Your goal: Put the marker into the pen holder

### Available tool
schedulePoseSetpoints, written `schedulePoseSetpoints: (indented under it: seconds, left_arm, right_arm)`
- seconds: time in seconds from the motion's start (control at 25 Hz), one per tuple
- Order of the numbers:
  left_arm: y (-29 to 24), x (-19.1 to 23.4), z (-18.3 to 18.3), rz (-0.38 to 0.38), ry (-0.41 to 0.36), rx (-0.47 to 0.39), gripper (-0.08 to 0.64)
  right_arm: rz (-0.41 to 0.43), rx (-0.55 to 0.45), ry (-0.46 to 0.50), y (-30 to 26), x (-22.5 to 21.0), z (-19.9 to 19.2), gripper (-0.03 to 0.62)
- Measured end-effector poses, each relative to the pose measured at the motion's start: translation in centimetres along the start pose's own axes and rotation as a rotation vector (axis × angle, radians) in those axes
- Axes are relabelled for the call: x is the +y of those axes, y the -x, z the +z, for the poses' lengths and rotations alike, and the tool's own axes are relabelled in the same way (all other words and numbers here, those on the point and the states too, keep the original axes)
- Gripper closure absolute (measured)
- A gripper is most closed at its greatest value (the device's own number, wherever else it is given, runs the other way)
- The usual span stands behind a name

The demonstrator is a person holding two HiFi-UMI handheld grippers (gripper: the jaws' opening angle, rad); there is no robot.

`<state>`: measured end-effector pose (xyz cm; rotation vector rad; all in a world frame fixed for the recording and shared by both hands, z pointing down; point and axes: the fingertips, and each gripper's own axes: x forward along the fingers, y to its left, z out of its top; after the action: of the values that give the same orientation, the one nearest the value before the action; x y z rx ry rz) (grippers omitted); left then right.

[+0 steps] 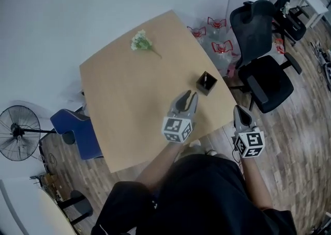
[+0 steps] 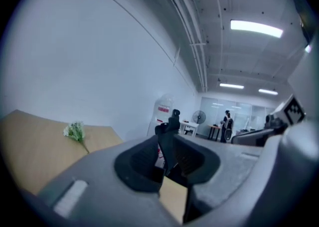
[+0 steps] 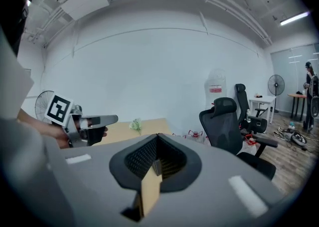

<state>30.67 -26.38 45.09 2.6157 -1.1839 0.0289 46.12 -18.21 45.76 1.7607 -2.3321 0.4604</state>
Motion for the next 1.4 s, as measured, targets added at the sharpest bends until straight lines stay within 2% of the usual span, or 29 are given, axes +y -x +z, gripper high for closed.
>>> schedulePoseSetpoints:
  seconds: [0.12,0.24,0.28,0.48,0.76,1.4]
  left_arm:
    - [3.9,-1.4,1.9,0.022,0.030,-0.045,0.476]
    - [7.7,-2.0,3.0,0.065,0.038,-0.068,0.535]
    - [8.7,-2.0,3.1,0.086,0.038,-0.066,0.554]
    - [11.7,-1.6,3.0,0.140,0.025,-0.042,0.557]
    - [13.4,-0.7,4.2,0.186,-0.013,-0.082,0.557]
    - [13.6,0.3,3.9,0.185,-0.026,-0.064,0.557]
  right_arm:
    - [0.011,-0.034,0.013,0.3,0.4,1.3,0.592]
    - [0.018,-0.067,0.018,0.6,0.8,2.4,0.592]
    - [0.022,-0.076,0.021,0.7,1.0,2.7,0.592]
    - [0.043,-0.102,0.051,0.5,2.4,3.7,0.592]
    - [0.052,-0.109,0.104,0.6,3.5,4.4,0.592]
    - [0.052,-0.103,0.134,0.9,4.6,4.0,0.592]
